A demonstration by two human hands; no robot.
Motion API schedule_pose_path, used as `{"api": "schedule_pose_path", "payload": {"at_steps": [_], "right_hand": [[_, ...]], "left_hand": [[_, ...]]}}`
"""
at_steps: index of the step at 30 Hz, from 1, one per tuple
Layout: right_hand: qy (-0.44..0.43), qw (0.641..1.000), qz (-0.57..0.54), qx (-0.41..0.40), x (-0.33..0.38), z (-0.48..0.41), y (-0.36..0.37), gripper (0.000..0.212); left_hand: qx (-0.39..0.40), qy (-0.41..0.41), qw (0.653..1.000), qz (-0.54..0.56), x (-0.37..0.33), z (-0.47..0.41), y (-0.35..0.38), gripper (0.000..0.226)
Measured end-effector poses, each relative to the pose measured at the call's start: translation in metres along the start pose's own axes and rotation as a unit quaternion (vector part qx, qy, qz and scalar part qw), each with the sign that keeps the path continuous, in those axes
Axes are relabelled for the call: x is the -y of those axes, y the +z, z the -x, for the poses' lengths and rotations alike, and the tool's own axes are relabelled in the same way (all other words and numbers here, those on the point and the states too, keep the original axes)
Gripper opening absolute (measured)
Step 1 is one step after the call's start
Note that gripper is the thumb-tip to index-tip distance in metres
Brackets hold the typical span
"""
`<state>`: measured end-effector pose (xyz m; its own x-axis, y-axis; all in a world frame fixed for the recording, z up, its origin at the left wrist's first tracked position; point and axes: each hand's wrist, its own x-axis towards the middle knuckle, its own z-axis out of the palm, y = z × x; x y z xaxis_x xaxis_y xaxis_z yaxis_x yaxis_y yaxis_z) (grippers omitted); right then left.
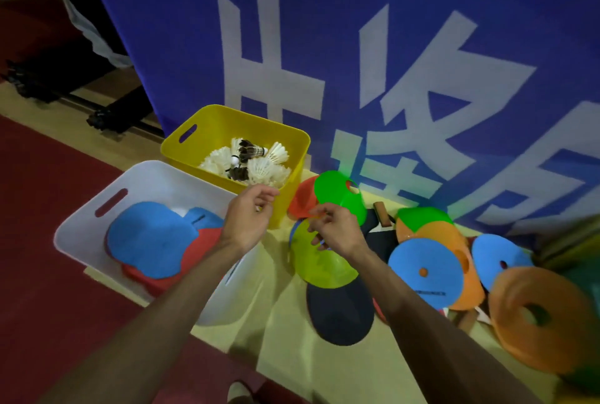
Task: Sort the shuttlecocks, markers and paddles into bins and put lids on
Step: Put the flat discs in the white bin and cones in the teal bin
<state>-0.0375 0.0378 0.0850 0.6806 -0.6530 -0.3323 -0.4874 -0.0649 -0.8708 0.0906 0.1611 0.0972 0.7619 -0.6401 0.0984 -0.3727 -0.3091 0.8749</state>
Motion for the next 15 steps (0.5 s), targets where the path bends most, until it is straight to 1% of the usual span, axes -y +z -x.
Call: {"api": "schedule_pose_path", "payload": {"at_steps": [6,9,13,15], "right_hand": [[0.049,0.996,-0.041,-0.064,-0.065,0.022,-0.069,0.015],[0.052,0.991,-0.071,-0.101,-0.094,0.036,-0.099,0.015],[0.049,0.984,-0.077,-0.15,-0.123,0.047,-0.139,0.017],[0.052,0.98,-0.087,-0.169,-0.134,0.046,-0.157,0.02]], "left_hand": [[0.079,0.009,0.997,-0.001,-0.026,0.021,0.077,0.028],[0.126,-0.003,0.992,0.007,-0.036,0.033,0.116,0.029],[0.163,-0.025,0.985,0.05,-0.049,0.046,0.158,0.04],[0.184,-0.034,0.981,0.049,-0.054,0.046,0.173,0.037]]}}
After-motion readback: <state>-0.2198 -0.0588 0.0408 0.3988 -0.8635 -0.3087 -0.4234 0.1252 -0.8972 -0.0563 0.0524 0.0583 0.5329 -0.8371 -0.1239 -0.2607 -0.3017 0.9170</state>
